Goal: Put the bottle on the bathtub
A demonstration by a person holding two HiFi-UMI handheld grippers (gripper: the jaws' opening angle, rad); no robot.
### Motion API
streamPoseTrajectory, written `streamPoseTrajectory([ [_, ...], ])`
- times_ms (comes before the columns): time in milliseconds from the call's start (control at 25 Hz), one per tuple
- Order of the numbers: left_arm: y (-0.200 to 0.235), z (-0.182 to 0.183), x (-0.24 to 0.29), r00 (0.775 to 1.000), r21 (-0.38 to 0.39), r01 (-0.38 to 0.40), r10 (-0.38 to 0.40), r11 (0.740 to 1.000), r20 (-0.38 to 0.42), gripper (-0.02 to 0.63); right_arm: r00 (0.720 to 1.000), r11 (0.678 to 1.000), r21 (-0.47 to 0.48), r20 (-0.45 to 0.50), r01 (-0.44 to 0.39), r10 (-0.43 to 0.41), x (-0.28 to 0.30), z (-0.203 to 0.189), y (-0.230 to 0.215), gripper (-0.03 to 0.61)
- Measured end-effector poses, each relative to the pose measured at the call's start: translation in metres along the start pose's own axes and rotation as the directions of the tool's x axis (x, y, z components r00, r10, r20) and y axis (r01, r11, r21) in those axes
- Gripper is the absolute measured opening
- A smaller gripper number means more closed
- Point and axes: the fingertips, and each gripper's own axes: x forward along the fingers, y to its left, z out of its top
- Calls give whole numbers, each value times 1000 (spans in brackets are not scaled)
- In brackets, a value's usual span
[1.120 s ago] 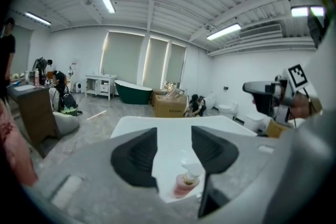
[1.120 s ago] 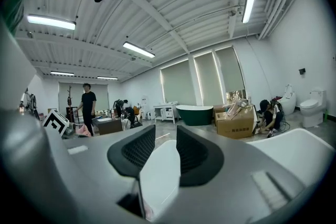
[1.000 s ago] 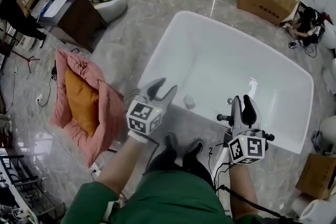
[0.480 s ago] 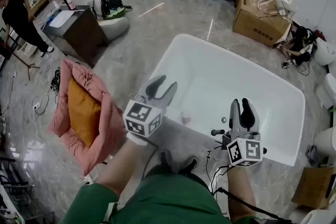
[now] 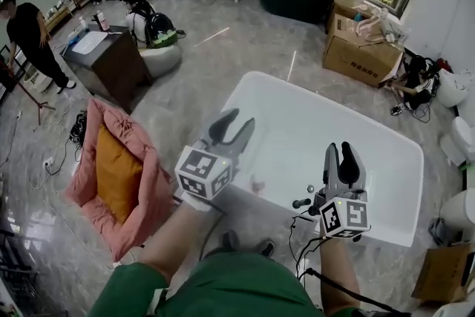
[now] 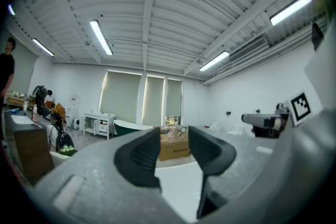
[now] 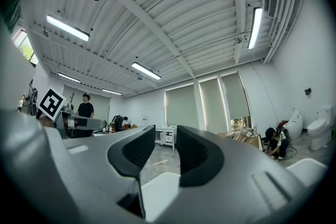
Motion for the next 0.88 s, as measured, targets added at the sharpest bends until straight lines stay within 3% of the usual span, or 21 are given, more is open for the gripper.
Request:
streamPoseTrajectory([
  [360,-13,34,4,999,38,-5,3,999,50,160,998,1000,-14,57,9,-8,-4,36,1,126],
  [880,-17,41,19,998,34,-18,16,999,56,158,999,999,-40,50,9,-7,3,37,-13,126],
])
